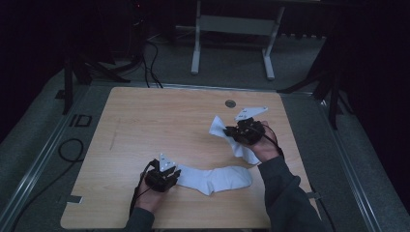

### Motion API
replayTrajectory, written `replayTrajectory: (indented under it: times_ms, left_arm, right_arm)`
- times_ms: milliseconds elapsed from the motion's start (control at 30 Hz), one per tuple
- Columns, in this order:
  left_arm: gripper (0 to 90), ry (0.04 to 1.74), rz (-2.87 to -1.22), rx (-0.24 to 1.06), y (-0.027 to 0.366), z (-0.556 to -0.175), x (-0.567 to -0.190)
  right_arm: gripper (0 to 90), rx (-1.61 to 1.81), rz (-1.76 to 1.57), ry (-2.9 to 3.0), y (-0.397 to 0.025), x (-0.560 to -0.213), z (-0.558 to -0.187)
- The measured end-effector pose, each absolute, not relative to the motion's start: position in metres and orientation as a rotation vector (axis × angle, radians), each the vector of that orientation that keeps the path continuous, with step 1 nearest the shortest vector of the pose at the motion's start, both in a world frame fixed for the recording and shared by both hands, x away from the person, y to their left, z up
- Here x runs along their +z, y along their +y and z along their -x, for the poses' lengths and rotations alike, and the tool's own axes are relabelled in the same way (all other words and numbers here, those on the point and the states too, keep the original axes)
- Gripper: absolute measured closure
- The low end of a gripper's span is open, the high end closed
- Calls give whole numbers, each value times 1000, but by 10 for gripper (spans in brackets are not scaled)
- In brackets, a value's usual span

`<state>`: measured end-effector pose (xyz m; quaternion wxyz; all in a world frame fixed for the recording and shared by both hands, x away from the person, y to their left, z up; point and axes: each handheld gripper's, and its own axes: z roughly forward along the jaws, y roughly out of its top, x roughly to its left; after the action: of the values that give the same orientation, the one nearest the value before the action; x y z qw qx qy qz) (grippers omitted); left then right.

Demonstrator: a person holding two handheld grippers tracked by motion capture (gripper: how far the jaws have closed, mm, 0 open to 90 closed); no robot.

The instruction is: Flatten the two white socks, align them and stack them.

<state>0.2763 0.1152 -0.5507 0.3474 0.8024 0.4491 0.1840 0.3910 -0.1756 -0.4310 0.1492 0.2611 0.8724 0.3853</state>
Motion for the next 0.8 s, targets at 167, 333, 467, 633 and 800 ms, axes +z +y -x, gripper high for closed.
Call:
replayTrajectory:
  times_ms: [167, 333, 467, 633, 800]
  left_arm:
    - [711, 1165, -2081, 476, 115, -276, -551]
    - [711, 1167, -2082, 473, 114, -276, -551]
    - [714, 1164, -2083, 473, 114, -276, -551]
    - [717, 1161, -2082, 466, 112, -275, -551]
    - [717, 1139, -2099, 446, 107, -274, -552]
  right_arm:
    - [836, 1124, -740, 2495, -179, -426, -388]
    - [835, 1152, -727, 2469, -182, -417, -383]
    - [835, 1213, -715, 2438, -187, -406, -379]
    - [835, 1260, -689, 2424, -190, -397, -372]
    - [834, 1307, -637, 2409, -191, -388, -355]
